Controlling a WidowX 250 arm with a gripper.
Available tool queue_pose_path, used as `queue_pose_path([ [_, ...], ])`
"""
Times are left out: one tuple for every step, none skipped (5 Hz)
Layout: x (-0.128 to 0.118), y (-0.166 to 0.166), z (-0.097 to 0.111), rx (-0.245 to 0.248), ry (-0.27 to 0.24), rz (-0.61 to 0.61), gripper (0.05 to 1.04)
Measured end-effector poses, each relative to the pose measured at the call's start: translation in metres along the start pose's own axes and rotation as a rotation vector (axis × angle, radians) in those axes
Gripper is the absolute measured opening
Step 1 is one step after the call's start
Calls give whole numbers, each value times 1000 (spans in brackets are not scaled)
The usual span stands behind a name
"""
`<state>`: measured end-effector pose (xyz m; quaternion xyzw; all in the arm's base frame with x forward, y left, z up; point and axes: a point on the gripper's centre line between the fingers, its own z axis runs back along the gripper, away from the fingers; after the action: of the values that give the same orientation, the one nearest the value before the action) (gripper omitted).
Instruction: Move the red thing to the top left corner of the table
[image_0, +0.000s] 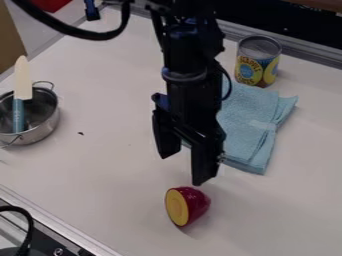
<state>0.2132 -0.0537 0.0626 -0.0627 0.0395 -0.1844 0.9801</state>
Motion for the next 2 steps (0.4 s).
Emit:
queue_pose_path([
  [2, -7, -11, 24, -2, -8, 999],
  [4, -10, -15, 42, -13, -9, 999],
])
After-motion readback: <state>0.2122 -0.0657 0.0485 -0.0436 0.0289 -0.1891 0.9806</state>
